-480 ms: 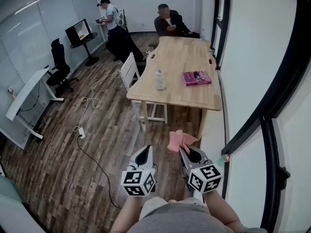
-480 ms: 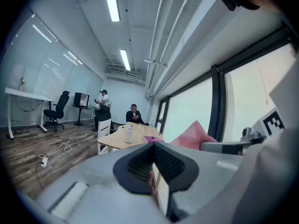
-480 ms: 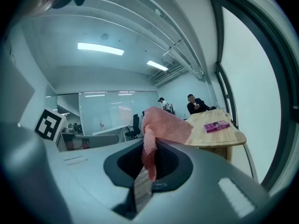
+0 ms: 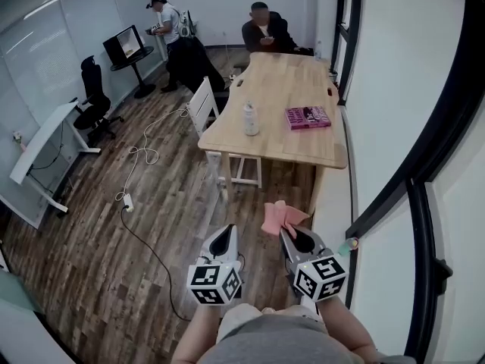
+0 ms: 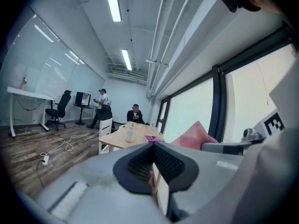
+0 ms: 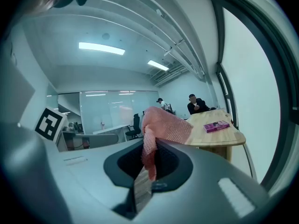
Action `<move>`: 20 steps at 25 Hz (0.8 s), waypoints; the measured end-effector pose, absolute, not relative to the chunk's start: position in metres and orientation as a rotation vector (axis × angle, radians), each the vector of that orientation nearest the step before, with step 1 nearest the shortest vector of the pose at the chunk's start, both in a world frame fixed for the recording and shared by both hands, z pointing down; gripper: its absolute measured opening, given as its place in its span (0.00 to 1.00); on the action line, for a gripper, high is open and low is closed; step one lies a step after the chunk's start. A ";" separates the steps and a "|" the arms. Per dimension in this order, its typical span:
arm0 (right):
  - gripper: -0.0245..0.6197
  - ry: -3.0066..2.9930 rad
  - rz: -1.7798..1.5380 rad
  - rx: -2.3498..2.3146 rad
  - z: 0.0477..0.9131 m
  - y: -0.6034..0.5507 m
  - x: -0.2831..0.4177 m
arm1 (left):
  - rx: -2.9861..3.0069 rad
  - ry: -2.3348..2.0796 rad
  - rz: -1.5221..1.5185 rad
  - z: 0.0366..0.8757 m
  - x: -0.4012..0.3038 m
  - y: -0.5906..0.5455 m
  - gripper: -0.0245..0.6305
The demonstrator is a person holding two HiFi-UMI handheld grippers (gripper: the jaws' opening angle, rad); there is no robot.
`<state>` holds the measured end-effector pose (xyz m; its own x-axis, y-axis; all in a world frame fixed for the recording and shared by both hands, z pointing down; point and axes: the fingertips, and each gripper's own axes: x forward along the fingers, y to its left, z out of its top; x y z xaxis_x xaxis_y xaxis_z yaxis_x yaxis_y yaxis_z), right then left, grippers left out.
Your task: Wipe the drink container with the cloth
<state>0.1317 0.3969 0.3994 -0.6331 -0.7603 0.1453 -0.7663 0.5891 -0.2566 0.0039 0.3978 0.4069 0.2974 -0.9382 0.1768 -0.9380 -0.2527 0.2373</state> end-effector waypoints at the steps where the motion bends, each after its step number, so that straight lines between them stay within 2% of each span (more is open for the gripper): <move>1: 0.08 -2.785 0.466 1.336 0.399 0.397 0.132 | 2.275 -1.702 0.000 0.407 0.005 0.398 0.04; 9: 0.08 -2.807 0.416 1.299 0.398 0.404 0.124 | 2.261 -1.713 -0.004 0.406 0.000 0.406 0.04; 20: 0.08 -2.797 0.506 1.320 0.407 0.390 0.129 | 2.242 -1.721 0.001 0.412 -0.007 0.396 0.04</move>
<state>0.1286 0.3897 0.4066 -0.6453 -0.7505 0.1427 -0.7529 0.5932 -0.2849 -0.0066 0.3962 0.4121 0.2771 -0.9420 0.1892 -0.9422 -0.2278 0.2455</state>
